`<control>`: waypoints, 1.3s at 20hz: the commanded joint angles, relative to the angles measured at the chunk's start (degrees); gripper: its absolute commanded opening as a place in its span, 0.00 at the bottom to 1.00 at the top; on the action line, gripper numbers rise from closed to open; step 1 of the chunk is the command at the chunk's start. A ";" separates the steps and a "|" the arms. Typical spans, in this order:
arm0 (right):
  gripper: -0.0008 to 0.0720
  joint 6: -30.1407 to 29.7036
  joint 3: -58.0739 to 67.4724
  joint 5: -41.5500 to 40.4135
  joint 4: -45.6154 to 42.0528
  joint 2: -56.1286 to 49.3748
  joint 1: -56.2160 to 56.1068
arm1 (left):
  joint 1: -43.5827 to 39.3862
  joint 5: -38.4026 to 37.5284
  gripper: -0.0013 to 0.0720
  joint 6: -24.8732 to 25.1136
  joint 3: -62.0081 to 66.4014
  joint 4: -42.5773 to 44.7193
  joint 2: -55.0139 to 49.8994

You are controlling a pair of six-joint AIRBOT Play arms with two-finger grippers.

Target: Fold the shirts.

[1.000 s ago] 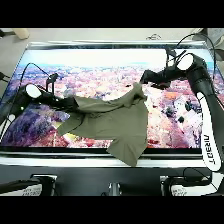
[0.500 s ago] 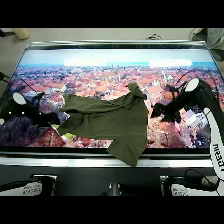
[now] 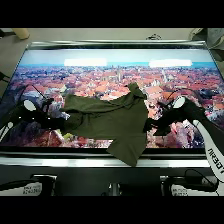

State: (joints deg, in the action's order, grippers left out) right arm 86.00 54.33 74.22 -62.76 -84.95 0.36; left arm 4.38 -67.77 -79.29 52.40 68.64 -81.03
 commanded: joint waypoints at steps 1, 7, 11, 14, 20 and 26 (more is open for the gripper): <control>0.81 -0.17 -2.43 -7.39 2.91 -2.62 -5.53 | -0.33 -2.38 0.05 1.55 1.29 -0.33 2.03; 0.04 -4.94 10.88 -2.01 3.98 6.05 -5.60 | -0.28 -0.50 0.05 1.46 14.03 -0.31 21.59; 0.04 -5.07 38.21 -8.87 -7.58 27.52 1.20 | 1.18 14.43 0.05 -5.79 39.34 8.11 38.45; 0.04 0.76 45.86 -25.00 -10.56 42.05 2.23 | 2.84 21.16 0.05 -16.90 50.05 13.81 45.81; 0.04 2.93 45.83 -22.32 -16.22 47.98 2.23 | 2.80 16.17 0.05 -17.22 50.12 15.34 47.01; 0.04 2.62 45.77 -4.44 -19.34 31.74 2.23 | 2.49 4.22 0.05 -15.13 36.02 14.51 37.86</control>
State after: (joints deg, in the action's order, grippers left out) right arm 88.53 99.92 61.54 -78.39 -46.11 2.52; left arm 7.01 -58.70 -95.61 95.29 82.89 -39.53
